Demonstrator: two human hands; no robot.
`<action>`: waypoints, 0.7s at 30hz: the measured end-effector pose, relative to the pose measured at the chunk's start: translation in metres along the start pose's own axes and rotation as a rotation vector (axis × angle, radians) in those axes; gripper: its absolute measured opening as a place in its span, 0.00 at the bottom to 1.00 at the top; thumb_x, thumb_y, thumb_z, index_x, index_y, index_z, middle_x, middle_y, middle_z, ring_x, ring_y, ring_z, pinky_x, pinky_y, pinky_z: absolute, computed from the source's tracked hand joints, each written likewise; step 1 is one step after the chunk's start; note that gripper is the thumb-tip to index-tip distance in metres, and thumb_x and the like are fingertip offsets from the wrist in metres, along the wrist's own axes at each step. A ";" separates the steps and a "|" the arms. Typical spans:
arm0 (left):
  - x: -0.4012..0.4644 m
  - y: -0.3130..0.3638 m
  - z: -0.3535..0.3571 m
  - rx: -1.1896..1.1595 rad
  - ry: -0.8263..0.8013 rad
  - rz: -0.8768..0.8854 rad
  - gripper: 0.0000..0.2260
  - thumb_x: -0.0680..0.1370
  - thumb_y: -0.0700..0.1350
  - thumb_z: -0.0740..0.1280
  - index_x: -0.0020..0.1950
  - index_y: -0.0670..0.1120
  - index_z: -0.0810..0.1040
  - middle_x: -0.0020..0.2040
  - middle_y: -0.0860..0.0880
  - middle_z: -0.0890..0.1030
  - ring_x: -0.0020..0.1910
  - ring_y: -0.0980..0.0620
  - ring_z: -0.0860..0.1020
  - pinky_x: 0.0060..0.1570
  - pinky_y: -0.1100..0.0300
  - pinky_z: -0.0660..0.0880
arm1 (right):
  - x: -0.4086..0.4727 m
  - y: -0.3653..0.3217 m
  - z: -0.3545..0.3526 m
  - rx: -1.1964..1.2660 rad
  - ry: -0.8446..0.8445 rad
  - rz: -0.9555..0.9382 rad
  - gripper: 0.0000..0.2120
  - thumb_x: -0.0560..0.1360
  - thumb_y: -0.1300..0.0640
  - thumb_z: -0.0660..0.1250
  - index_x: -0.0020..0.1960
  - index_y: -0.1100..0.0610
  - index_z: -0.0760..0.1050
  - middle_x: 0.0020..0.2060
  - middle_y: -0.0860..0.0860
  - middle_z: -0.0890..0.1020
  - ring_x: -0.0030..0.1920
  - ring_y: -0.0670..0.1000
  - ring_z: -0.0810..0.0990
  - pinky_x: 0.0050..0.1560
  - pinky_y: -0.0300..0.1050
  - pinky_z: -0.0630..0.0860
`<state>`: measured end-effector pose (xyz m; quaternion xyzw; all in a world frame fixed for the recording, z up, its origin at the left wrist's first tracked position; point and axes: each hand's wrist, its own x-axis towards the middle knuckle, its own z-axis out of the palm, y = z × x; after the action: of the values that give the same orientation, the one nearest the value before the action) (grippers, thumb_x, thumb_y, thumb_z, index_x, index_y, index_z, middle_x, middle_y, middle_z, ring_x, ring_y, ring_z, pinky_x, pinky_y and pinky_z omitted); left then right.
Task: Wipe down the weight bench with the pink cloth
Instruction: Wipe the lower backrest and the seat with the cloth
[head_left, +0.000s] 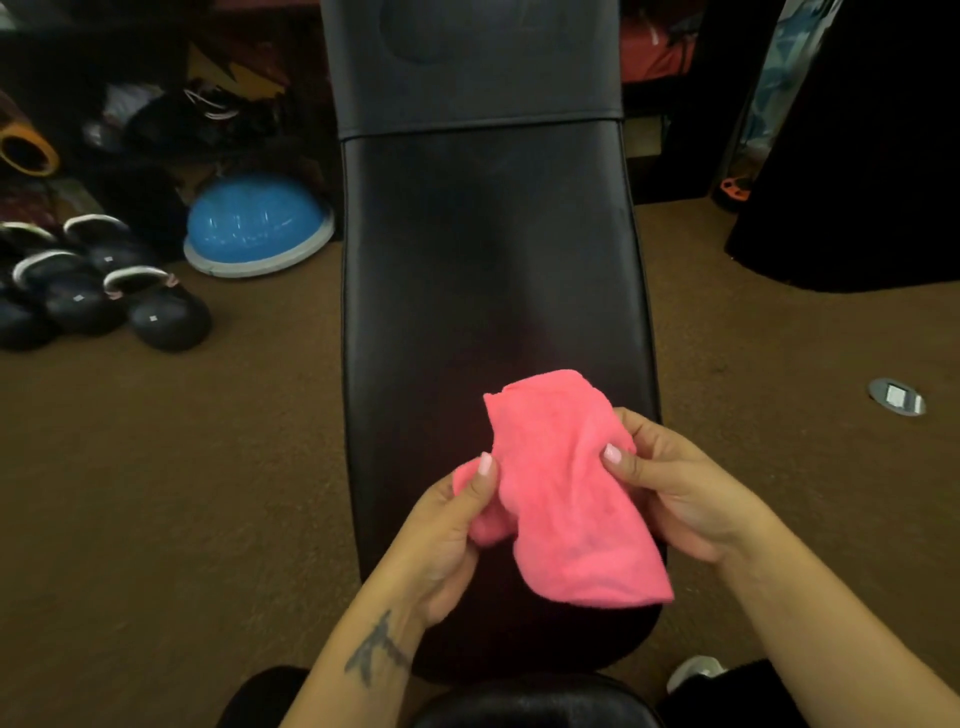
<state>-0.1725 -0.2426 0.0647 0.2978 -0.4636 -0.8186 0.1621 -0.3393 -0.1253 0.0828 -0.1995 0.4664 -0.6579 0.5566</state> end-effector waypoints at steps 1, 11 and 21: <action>0.000 0.003 -0.001 0.064 0.035 0.038 0.19 0.70 0.57 0.67 0.50 0.43 0.81 0.46 0.45 0.83 0.47 0.50 0.80 0.51 0.56 0.77 | -0.001 -0.004 -0.002 -0.029 0.006 0.003 0.30 0.52 0.50 0.83 0.47 0.59 0.72 0.38 0.51 0.80 0.39 0.48 0.80 0.37 0.40 0.77; 0.001 0.024 -0.003 0.311 0.063 0.250 0.14 0.78 0.57 0.60 0.42 0.51 0.80 0.39 0.50 0.80 0.39 0.54 0.76 0.42 0.58 0.73 | -0.002 -0.032 -0.006 -0.276 0.107 -0.107 0.28 0.48 0.51 0.83 0.45 0.49 0.77 0.41 0.49 0.81 0.41 0.47 0.80 0.35 0.40 0.77; -0.004 0.037 0.023 -0.021 -0.006 0.138 0.14 0.75 0.48 0.62 0.56 0.44 0.78 0.48 0.45 0.84 0.44 0.52 0.82 0.38 0.59 0.78 | -0.004 0.011 0.042 -0.883 0.270 -0.450 0.16 0.71 0.66 0.68 0.49 0.45 0.79 0.47 0.45 0.81 0.50 0.41 0.79 0.51 0.38 0.73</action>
<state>-0.1843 -0.2442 0.1063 0.2608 -0.4748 -0.8113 0.2199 -0.2996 -0.1376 0.0949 -0.4241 0.7132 -0.5215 0.1986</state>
